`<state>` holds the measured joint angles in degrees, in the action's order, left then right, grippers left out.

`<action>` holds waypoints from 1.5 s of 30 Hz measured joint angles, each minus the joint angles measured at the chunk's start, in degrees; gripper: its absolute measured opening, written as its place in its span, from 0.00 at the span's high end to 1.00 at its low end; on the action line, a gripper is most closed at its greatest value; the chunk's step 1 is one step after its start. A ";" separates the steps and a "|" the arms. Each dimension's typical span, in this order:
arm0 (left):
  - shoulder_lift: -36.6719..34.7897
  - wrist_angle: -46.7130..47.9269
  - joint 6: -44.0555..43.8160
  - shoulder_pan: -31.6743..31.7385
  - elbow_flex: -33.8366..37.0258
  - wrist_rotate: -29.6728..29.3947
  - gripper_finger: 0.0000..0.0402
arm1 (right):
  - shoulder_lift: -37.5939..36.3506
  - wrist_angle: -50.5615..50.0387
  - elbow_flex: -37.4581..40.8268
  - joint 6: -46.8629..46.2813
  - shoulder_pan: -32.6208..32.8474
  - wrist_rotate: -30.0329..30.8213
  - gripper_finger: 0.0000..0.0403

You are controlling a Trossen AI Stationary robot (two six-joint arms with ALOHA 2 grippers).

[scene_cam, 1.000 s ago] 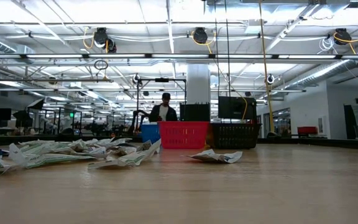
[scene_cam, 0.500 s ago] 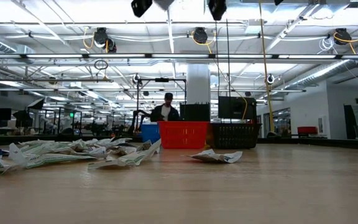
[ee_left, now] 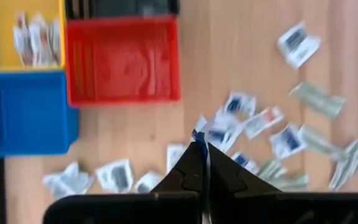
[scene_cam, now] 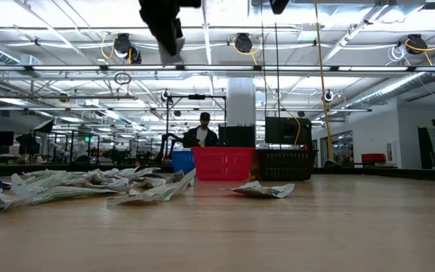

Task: Pick & Place First Aid Supplies
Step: Put the alcohol pad into the blue bin

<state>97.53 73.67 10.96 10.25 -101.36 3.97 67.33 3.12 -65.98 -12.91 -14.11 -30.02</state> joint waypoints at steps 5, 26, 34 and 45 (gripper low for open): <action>3.61 3.36 1.08 0.68 -1.19 -0.17 1.00 | -1.18 0.11 -0.02 0.53 -0.09 -0.02 0.62; 13.33 -5.00 -1.28 21.04 -1.27 -4.46 1.00 | -1.32 2.29 -0.02 0.57 -0.07 -0.01 0.62; 17.78 -10.66 -0.90 24.44 -1.23 -4.11 1.00 | -1.33 2.66 -0.02 0.57 -0.07 0.16 0.62; 21.42 -14.38 1.05 24.42 -1.23 -4.06 1.00 | -1.33 2.66 -0.02 0.57 -0.07 0.22 0.62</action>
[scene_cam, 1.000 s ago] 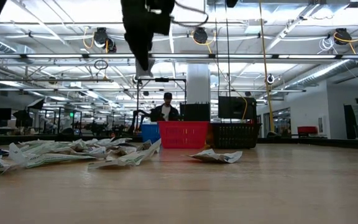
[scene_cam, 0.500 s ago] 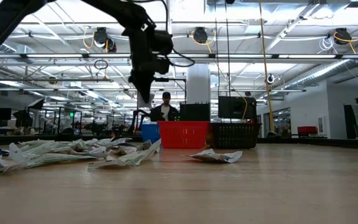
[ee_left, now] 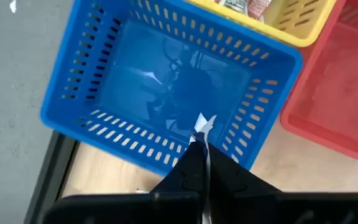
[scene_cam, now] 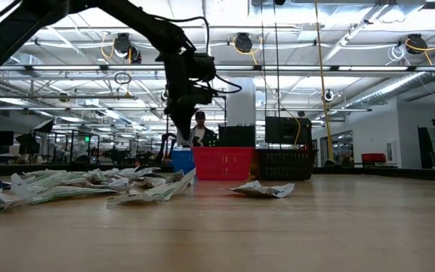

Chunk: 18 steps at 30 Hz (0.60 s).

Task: Pick & Place First Aid Supplies
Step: Put the alcohol pad into the blue bin

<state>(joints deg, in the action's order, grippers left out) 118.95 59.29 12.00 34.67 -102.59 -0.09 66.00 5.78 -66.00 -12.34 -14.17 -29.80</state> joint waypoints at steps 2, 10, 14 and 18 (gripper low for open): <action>0.79 -0.42 0.19 -0.35 0.00 0.01 1.00 | 0.00 0.00 0.00 0.00 0.00 0.00 0.62; 0.34 -5.33 1.84 -1.11 0.02 -1.47 0.80 | 0.00 -0.01 0.00 0.00 0.00 0.00 0.62; 0.26 -6.09 1.63 -1.07 0.02 -1.77 0.62 | 0.00 -0.02 0.00 0.00 0.00 0.00 0.62; 0.27 -6.10 3.22 -1.07 0.02 -1.77 0.46 | 0.00 -0.02 0.00 0.00 0.00 0.00 0.62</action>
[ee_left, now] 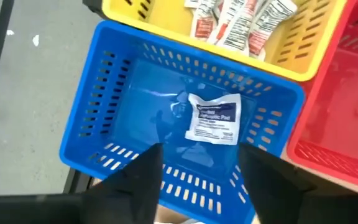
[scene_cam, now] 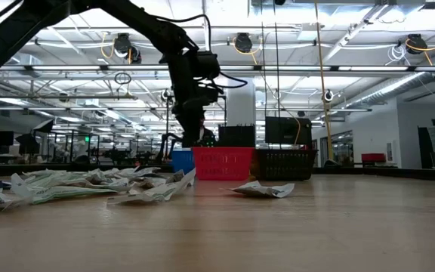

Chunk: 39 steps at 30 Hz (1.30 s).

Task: Pick & Place First Aid Supplies
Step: Put the alcohol pad into the blue bin

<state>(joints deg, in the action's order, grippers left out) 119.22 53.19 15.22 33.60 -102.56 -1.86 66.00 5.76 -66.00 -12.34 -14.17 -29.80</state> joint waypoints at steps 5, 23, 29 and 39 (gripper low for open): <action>0.00 1.02 -0.08 -0.04 0.00 0.54 0.34 | 0.00 -0.02 0.00 0.00 0.00 0.00 0.62; -4.09 23.89 -3.55 -9.33 0.02 10.41 0.43 | 0.04 -0.39 3.15 -0.49 0.50 -0.28 0.62; -4.07 25.06 -6.83 -14.33 1.65 12.62 0.46 | 0.02 0.09 3.39 -0.48 2.27 -0.44 0.62; -4.06 24.26 -11.38 -24.74 5.46 12.93 0.45 | -0.79 -0.24 3.43 -6.32 5.61 -2.72 0.62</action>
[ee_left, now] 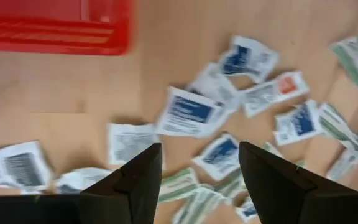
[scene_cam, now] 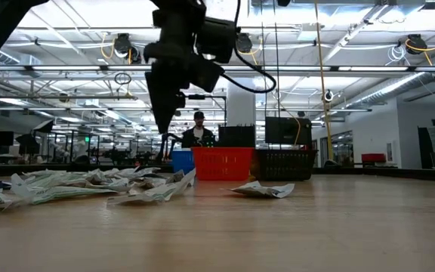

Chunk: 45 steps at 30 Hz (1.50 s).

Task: Pick & Place First Aid Supplies
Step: Put the alcohol pad into the blue bin

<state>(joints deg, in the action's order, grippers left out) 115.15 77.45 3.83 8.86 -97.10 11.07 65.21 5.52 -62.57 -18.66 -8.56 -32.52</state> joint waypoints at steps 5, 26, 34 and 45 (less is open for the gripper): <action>0.00 -1.01 -1.83 -4.38 0.00 -0.29 0.45 | -0.02 -3.16 0.00 -2.99 4.16 -5.01 0.62; 0.00 -2.65 -9.50 -10.49 0.00 -0.50 0.55 | -3.02 -29.32 0.00 -27.71 29.97 -0.85 0.77; 0.00 -2.71 -12.34 -10.49 0.00 -0.50 0.52 | -2.79 -39.13 0.00 -37.76 44.17 9.75 0.77; -4.49 -14.61 -10.68 -11.63 0.01 -2.51 0.50 | 0.15 -55.37 0.00 -36.77 49.62 21.53 0.77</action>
<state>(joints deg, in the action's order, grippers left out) 110.66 62.84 -6.84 -2.77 -97.09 8.56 65.36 -49.85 -62.57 -55.43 41.06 -10.99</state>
